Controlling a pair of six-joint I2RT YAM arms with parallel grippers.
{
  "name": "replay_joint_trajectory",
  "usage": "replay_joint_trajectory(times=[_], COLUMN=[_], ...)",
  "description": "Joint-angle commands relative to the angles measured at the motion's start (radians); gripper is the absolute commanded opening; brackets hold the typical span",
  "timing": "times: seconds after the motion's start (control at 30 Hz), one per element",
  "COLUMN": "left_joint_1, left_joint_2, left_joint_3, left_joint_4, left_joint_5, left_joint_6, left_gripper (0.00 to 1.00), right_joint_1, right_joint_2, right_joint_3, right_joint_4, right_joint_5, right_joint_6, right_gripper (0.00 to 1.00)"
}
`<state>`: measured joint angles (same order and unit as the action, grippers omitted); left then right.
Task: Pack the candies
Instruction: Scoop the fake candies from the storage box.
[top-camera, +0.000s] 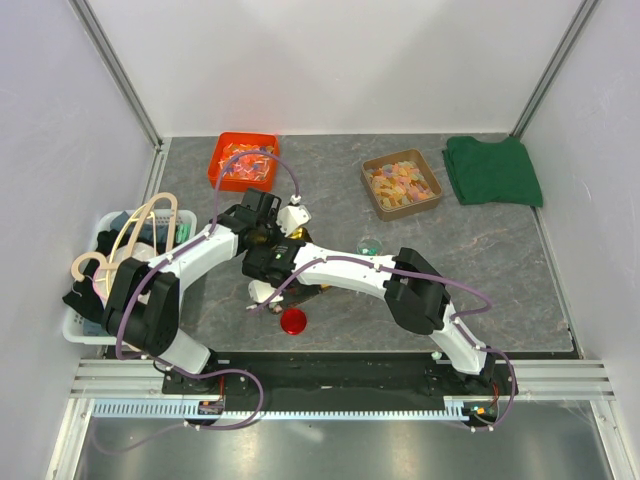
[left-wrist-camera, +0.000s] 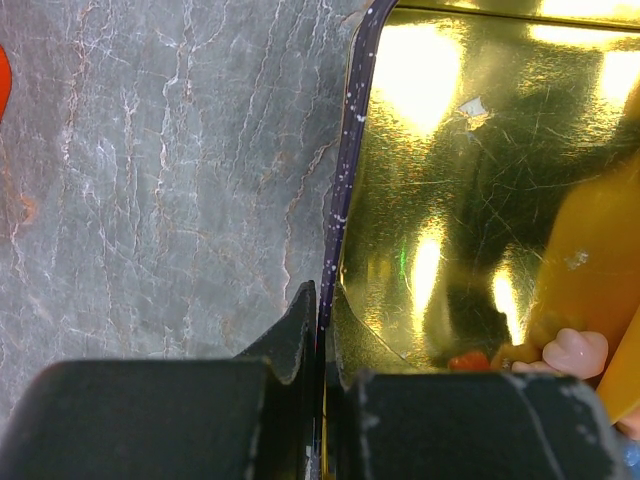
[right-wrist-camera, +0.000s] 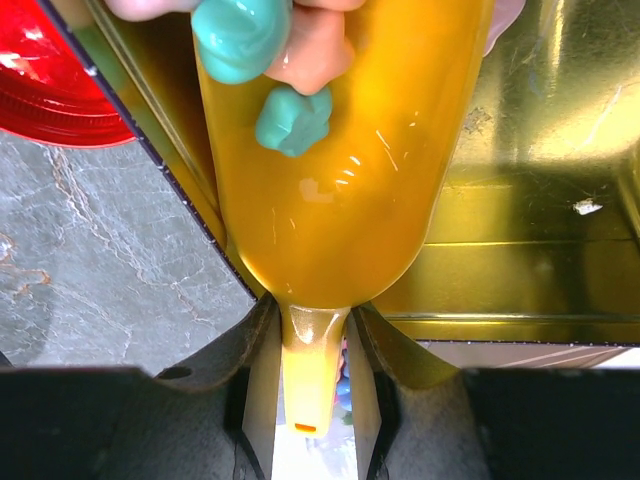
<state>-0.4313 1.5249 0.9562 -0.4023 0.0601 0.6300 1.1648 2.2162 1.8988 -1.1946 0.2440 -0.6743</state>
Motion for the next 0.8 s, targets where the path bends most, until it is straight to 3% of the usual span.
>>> replay_joint_trajectory(times=[0.0,0.43,0.77], left_joint_1=[-0.053,-0.053,-0.058], left_joint_2=[0.006,-0.015,-0.025], left_joint_3=[-0.043,-0.08,-0.1], left_joint_4=[0.281,0.283,0.264], left_joint_5=[-0.229,-0.183,-0.088], left_joint_6=[-0.049,-0.046,-0.036], left_gripper=[0.02,0.02,0.02], right_joint_1=[-0.16,-0.183,-0.185], right_joint_2=[0.011,-0.007,0.011], right_joint_3=[0.054,0.023,0.06], right_joint_4=[0.197,0.325,0.343], right_joint_5=[-0.267,-0.069,-0.032], right_joint_6=[0.137,0.199,0.174], right_gripper=[0.0,0.0,0.0])
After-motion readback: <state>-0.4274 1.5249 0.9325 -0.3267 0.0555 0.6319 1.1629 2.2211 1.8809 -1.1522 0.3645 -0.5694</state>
